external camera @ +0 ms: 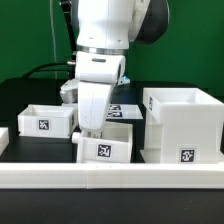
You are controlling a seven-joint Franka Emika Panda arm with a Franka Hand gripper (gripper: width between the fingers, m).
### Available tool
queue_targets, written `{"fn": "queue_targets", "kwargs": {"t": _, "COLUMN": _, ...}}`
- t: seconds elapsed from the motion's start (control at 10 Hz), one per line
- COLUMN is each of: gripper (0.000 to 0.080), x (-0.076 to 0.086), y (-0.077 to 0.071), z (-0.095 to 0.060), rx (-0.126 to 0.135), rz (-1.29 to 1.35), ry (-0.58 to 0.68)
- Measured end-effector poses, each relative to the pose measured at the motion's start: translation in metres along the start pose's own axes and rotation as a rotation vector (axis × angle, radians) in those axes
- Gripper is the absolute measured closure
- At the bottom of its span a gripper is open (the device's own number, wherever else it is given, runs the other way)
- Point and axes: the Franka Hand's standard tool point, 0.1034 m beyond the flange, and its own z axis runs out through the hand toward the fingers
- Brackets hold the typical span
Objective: Assemble drawer
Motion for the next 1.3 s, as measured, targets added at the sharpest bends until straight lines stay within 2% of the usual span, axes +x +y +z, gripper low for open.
{"fn": "queue_targets", "kwargs": {"t": 0.1, "gripper": 0.0758, "x": 0.001, "y": -0.001, "z": 0.001, "rx": -0.018, "rz": 0.001, "ry": 0.004}}
{"fn": "queue_targets", "kwargs": {"t": 0.4, "gripper": 0.0758, "x": 0.016, "y": 0.009, "z": -0.001, "rx": 0.009, "rz": -0.041, "ry": 0.002}}
{"fn": "queue_targets", "kwargs": {"t": 0.5, "gripper": 0.0758, "x": 0.015, "y": 0.009, "z": 0.000, "rx": 0.006, "rz": -0.037, "ry": 0.002}}
{"fn": "queue_targets", "kwargs": {"t": 0.6, "gripper": 0.0758, "x": 0.014, "y": 0.007, "z": 0.001, "rx": 0.015, "rz": -0.035, "ry": 0.001}}
{"fn": "queue_targets", "kwargs": {"t": 0.7, "gripper": 0.0758, "x": 0.012, "y": 0.005, "z": 0.001, "rx": 0.044, "rz": -0.034, "ry": -0.006}}
{"fn": "queue_targets", "kwargs": {"t": 0.8, "gripper": 0.0758, "x": 0.012, "y": 0.006, "z": 0.001, "rx": 0.042, "rz": -0.034, "ry": -0.006}}
{"fn": "queue_targets", "kwargs": {"t": 1.0, "gripper": 0.0758, "x": 0.011, "y": 0.006, "z": 0.001, "rx": 0.061, "rz": -0.053, "ry": -0.009}}
{"fn": "queue_targets", "kwargs": {"t": 1.3, "gripper": 0.0758, "x": 0.011, "y": 0.004, "z": 0.002, "rx": 0.065, "rz": -0.052, "ry": -0.009}}
